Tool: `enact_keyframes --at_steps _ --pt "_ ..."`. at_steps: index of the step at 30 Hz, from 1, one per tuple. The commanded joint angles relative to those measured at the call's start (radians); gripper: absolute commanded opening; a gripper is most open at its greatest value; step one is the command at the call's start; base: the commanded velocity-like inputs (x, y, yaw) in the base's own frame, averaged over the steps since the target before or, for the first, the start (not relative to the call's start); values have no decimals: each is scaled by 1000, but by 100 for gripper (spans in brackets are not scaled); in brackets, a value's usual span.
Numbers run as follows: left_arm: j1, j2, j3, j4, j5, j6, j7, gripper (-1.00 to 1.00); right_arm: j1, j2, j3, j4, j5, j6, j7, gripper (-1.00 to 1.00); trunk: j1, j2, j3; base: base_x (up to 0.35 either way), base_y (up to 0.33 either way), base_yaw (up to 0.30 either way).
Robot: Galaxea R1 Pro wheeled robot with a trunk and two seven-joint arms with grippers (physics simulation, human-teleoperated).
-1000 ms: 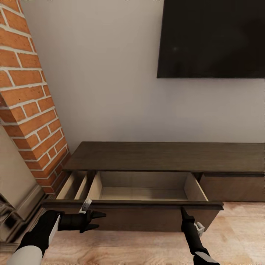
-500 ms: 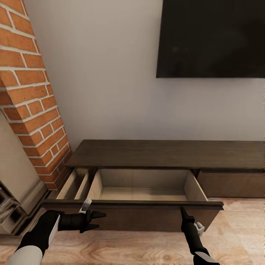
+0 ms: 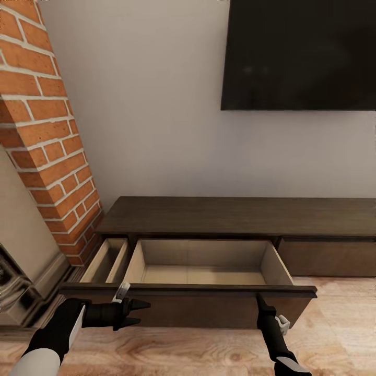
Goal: Place each of the two pumpkins and all three candles from the living room inside a cabinet in the living room (use any cabinet), then make sure every cabinet is closed, and position the cauldron so it is next to a table in the living room.
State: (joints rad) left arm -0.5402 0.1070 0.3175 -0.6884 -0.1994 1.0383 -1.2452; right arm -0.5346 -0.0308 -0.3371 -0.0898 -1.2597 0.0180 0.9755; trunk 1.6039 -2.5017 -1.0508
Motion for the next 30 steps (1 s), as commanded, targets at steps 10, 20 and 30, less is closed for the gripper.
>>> enact_keyframes --at_steps 10,20,30 --pt "0 0 0 0 0 0 0 100 1 0 -5 -2 -4 3 15 -100 0 0 0 -30 0 0" --pt "0 0 0 0 0 0 1 100 1 0 -5 -2 -4 6 14 100 0 0 0 0 0 0" --pt "0 0 0 0 0 0 1 100 1 0 -5 -2 -2 8 13 100 0 0 0 -117 0 0"
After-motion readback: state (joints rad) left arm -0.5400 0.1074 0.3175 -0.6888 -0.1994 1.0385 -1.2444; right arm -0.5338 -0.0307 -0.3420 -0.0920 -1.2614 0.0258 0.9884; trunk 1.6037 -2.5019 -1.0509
